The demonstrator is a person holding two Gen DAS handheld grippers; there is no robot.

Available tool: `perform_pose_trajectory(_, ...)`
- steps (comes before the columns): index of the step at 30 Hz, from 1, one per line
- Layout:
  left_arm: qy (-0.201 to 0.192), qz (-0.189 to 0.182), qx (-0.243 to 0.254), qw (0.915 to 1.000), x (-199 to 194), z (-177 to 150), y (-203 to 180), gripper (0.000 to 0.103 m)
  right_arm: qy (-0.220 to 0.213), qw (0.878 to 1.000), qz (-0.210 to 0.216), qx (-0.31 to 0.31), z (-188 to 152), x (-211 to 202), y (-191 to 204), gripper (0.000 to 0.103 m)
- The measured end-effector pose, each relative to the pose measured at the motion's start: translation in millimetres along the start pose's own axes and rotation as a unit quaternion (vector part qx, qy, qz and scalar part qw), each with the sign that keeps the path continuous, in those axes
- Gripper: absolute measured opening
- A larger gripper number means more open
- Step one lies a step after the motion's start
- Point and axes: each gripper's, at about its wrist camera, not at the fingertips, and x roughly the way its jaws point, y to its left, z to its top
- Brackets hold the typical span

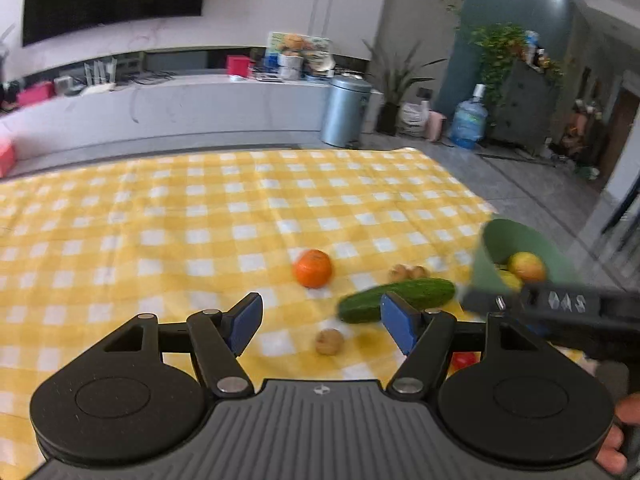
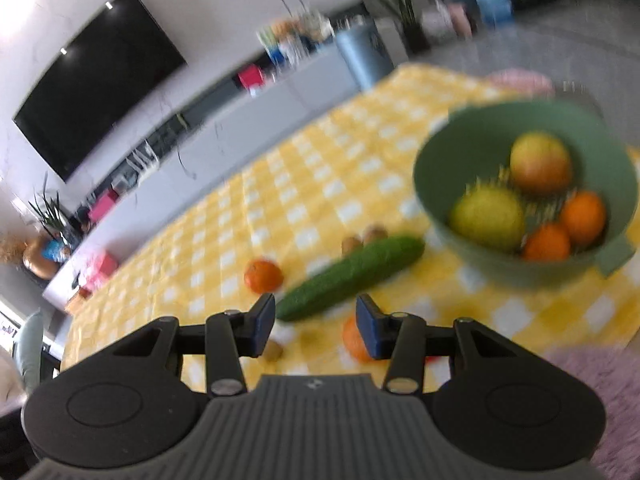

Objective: Organize fruits
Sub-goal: 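Grasp a large orange beside the cucumber with the right tool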

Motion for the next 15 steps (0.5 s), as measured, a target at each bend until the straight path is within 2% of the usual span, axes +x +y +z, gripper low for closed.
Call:
perform_pose_trajectory(2,0.007,0.003,-0.012,0.9999,7,2,4,0.08,0.017,1.0,-0.021,-0.001,-2,7,-4,0.044)
perform_pose_trajectory(5,0.007,-0.013,-0.016,0.9998,12,-5,13,0.08,0.029,0.999,-0.042,-0.012,-3,19,-7,0.044)
perform_pose_trajectory(7,0.006,-0.001,-0.021,0.9998,15,-11,20,0.08,0.042,0.997,-0.052,-0.023,-3,31,-4,0.053)
perform_pose_trajectory(10,0.026,0.014,-0.037,0.9989,26,-13,32,0.08,0.06,0.995,-0.076,-0.035,4,48,3,0.057)
perform_pose_trajectory(12,0.032,0.014,-0.05,0.9982,29,-13,41,0.08,0.084,0.988,-0.101,-0.075,9,63,13,0.058)
perform_pose_trajectory(15,0.036,0.012,-0.06,0.9975,29,-14,50,0.08,0.116,0.98,-0.108,-0.12,13,77,22,0.058)
